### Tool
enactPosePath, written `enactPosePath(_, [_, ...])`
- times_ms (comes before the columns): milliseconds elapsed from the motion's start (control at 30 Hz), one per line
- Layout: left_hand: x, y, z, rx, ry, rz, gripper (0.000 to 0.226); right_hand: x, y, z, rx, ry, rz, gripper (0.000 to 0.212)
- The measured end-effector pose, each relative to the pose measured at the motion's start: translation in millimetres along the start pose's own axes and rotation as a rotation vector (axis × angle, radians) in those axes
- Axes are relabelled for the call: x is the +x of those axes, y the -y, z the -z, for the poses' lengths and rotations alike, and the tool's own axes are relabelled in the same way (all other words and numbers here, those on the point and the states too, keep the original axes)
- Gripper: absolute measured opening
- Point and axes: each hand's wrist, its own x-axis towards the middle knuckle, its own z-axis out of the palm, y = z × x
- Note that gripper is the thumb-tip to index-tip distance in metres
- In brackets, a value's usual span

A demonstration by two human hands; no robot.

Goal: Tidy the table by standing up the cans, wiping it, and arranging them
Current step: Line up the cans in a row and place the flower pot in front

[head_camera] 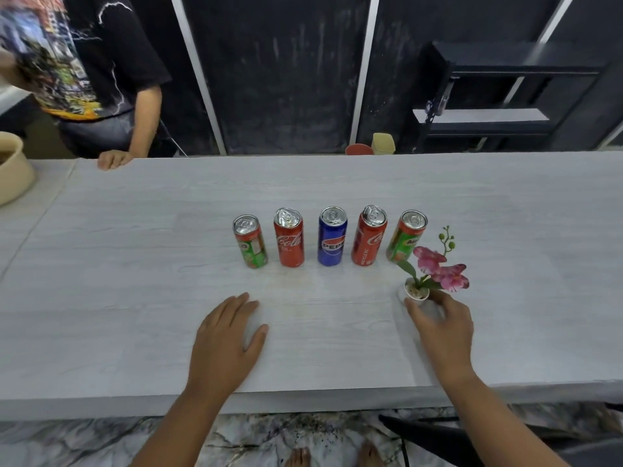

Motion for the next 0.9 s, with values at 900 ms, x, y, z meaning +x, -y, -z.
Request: enactPosePath(900, [-3.8, 6.0, -4.3, -0.050, -0.031, 0.035, 0.050, -28.9, 68.4, -82.7, -0.169, 0.324, 0.255, 0.064])
